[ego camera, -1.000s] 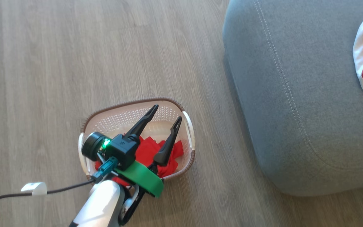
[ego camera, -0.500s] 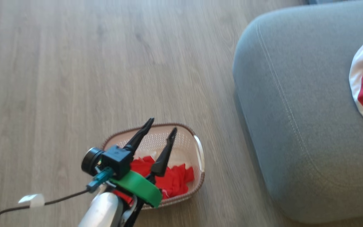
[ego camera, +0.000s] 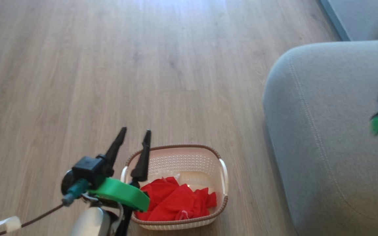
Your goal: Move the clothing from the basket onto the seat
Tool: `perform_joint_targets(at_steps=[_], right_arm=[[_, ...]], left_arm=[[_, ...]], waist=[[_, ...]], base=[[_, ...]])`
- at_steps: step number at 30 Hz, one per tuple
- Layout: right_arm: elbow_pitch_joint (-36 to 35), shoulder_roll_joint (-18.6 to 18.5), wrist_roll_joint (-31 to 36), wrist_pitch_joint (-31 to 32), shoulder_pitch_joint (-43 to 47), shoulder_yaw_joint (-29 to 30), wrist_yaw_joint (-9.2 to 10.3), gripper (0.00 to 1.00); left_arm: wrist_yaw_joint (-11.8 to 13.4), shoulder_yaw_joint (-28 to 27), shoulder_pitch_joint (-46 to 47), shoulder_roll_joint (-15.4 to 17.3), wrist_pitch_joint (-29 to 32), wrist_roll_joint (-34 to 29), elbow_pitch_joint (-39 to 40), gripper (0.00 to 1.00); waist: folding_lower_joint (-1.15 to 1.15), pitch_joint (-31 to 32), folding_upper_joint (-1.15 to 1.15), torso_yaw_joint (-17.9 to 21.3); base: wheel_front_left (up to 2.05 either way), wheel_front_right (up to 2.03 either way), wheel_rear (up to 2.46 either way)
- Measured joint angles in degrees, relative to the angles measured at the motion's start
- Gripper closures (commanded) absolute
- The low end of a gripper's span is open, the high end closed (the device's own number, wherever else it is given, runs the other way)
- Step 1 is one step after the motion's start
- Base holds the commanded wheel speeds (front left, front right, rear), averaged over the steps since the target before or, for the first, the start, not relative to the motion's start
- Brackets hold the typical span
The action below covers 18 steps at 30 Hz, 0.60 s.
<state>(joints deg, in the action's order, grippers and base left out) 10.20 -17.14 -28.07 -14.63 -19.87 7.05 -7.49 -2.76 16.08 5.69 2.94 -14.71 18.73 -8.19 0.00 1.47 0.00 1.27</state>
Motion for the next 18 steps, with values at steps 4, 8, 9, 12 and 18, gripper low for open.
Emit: perform_joint_targets(at_steps=[4, 8, 9, 12, 18], right_arm=[[-4.1, 4.6, -1.9, 0.0, 7.1, -2.7, 0.00, 0.00], [-5.7, 6.5, -2.3, 0.0, 10.8, -5.1, 0.00, 0.00], [-6.0, 6.7, -2.3, 0.0, 11.8, -5.5, -0.01, 0.00], [-6.2, 8.5, -2.1, 0.0, 14.4, -5.4, 0.00, 0.00], [-5.4, 11.7, 0.1, 0.0, 19.7, -7.2, 0.00, 0.00]], left_arm=[[2.6, -2.9, 0.0, -0.1, 0.0, 0.9, 1.5, 0.00], [3.7, -3.8, -0.1, -0.1, 0.0, 0.3, 2.3, 0.00], [4.1, -4.0, -0.1, -0.1, 0.0, -0.2, 2.4, 0.00], [5.1, -4.9, -0.3, -0.2, 0.0, -1.2, 2.5, 0.00], [5.1, -4.9, -3.3, -0.1, 0.0, -4.7, 1.8, 0.00]], waist=[[0.00, 0.5, 0.00, -2.1], [0.00, 0.7, 0.00, -3.3], [0.00, 0.7, 0.00, -3.7], [0.00, 0.6, 0.00, -4.8], [0.00, 0.5, 0.00, -5.8]], base=[[0.00, 0.00, 0.00], [0.00, 0.00, 0.00], [0.00, 0.00, 0.00], [0.00, 0.00, 0.00], [0.00, 0.00, 0.00]])
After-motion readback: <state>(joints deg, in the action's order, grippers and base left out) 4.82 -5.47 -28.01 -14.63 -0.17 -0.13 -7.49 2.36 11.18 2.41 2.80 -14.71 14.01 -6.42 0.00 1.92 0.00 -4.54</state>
